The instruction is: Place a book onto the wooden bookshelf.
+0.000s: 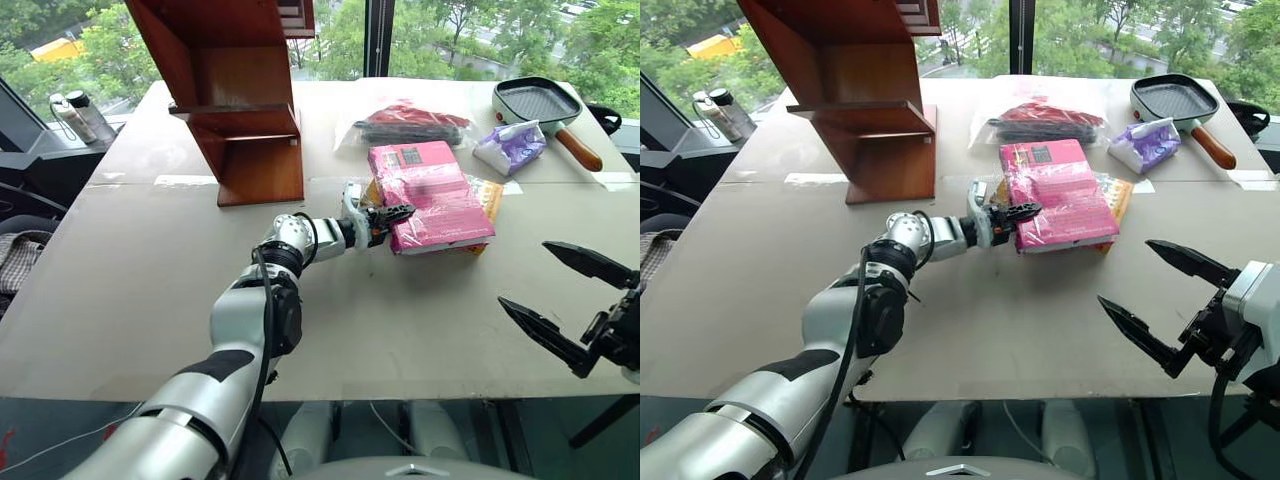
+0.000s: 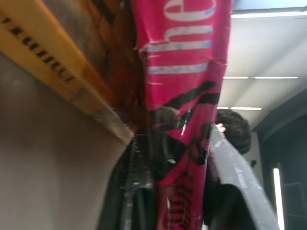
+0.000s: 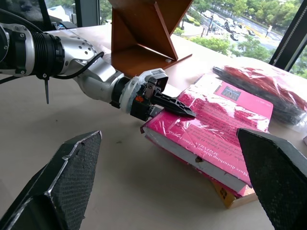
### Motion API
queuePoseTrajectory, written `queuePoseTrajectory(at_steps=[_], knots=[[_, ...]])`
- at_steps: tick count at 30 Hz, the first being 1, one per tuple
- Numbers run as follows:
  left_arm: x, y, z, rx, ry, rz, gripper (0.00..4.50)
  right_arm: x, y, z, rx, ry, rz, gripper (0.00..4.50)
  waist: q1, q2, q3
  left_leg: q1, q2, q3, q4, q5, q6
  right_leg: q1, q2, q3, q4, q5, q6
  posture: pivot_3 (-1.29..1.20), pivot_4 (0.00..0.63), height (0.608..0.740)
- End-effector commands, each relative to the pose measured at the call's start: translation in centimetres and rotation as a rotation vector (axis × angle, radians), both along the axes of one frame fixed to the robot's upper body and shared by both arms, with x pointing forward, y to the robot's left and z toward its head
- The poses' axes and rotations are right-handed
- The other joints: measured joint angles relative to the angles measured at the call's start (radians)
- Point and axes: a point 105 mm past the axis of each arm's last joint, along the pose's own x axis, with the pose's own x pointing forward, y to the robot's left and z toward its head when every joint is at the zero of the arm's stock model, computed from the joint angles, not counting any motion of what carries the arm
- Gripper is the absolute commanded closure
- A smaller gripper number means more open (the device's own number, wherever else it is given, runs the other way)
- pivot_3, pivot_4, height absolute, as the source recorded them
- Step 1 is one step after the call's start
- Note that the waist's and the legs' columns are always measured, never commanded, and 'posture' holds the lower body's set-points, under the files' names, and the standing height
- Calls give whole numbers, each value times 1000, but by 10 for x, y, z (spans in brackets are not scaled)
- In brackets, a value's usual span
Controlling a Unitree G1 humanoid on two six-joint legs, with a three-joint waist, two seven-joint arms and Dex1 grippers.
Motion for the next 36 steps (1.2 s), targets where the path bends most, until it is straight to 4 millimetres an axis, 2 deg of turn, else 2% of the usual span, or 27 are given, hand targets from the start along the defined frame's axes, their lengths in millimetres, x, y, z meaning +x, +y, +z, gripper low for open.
queuePoseTrajectory(at_steps=[1,4,7,8,11,13,17,18,20,22,25,29,32,36], knots=[[-4,14,9,-13,-8,-41,4455,0,6,7,-1,-48,12,0,-3,0,0,0,0,0,0,0,0,0,0,0,0,0,0,0,150,740],[-9,34,36,-37,-116,-90,4455,6,5,8,7,-62,18,0,-13,0,0,0,1,0,0,0,0,0,1,0,0,0,0,0,150,740],[-19,50,72,49,-367,-113,4455,11,5,11,19,-82,33,0,-19,-1,1,0,1,-4,0,0,0,-1,1,0,1,0,0,0,150,740],[-27,53,90,104,-506,-127,4455,15,3,13,25,-95,34,0,-18,-1,1,-1,2,-5,0,0,0,-2,0,0,1,0,0,0,150,740],[-46,56,118,242,-787,-164,4455,24,1,19,35,-124,41,0,-14,-1,2,-2,3,-6,0,0,-1,-2,0,0,0,0,0,0,150,740],[-58,53,142,425,-1090,-191,4455,34,-6,30,55,-168,46,0,-9,-1,1,-2,4,-6,0,0,-1,-2,0,0,0,0,0,0,150,740],[-54,56,197,789,-1662,-30,4455,53,-16,55,98,-252,43,0,6,0,1,-2,2,-4,-1,1,-1,-2,0,0,-1,0,-1,0,150,740],[-53,61,212,932,-1868,21,4455,58,-18,60,109,-268,43,0,7,0,1,-2,1,-2,-1,1,-1,-2,0,0,-2,0,-1,0,150,740],[-53,70,229,1163,-2164,49,4455,65,-21,67,120,-290,44,0,4,-1,2,-2,2,-1,-3,1,-1,-2,0,0,-3,0,-1,0,150,740],[-46,87,244,1363,-2326,66,4455,70,-22,72,122,-309,52,0,1,-1,2,-2,2,1,-4,1,-1,-2,0,0,-4,0,-1,0,150,740],[-30,118,257,1662,-2367,-21,4455,75,-23,78,129,-337,76,0,-1,0,2,-3,1,2,-5,1,-1,-4,0,1,-6,0,-1,0,150,740],[-7,178,262,2030,-2104,-177,4455,80,-20,84,133,-375,99,0,-5,-1,3,-5,0,2,-5,0,0,-5,0,1,-5,0,0,0,150,740],[0,217,256,2153,-1835,-270,4455,78,-16,87,137,-394,127,0,-13,-1,3,-6,0,1,-4,-2,4,-6,0,0,-3,-1,1,0,150,740],[0,244,253,2226,-1654,-323,4455,71,-14,93,128,-411,150,0,-20,-5,6,-8,0,-1,-3,-2,4,-6,0,-2,-3,-1,1,0,150,740]])
